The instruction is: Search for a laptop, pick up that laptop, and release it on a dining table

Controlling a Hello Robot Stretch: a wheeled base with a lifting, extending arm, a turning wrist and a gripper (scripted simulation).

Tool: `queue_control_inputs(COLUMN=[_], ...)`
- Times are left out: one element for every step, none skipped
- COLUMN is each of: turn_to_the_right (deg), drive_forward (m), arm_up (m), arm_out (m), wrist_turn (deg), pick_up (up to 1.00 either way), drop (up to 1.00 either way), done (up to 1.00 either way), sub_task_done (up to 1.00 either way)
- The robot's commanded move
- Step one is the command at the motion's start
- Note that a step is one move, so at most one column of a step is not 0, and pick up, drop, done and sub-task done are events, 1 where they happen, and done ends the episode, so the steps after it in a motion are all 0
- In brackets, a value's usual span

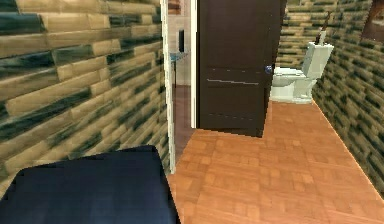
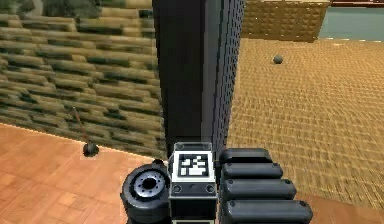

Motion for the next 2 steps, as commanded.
queue_control_inputs(turn_to_the_right=[-45.0, -27.0], drive_forward=[0.00, 0.00], arm_up=[0.00, 0.00], arm_out=[0.00, 0.00], wrist_turn=[0.0, 0.0], pick_up=[0.00, 0.00], drop=[0.00, 0.00], done=[0.00, 0.00], sub_task_done=[0.00, 0.00])
